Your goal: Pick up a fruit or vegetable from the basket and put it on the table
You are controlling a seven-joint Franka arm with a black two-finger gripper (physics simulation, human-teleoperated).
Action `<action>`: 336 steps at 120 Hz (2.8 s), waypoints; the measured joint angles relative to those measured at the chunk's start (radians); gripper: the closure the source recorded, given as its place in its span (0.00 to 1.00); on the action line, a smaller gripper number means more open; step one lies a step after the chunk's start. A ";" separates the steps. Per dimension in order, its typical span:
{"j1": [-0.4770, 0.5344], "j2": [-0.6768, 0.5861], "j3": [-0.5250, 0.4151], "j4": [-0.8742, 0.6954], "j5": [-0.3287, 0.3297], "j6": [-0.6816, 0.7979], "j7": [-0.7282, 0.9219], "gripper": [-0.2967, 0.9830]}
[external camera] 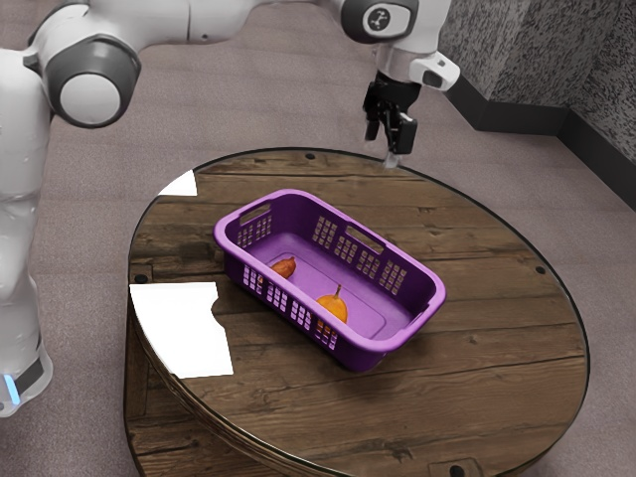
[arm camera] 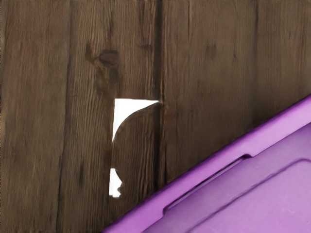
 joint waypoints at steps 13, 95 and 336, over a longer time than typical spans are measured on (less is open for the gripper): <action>-0.002 0.002 0.002 0.004 -0.002 -0.004 0.003 0.23; -0.013 -0.027 -0.196 -0.061 -0.064 0.056 -0.487 0.23; -0.006 -0.406 -0.128 -0.842 -0.059 0.280 -1.199 0.23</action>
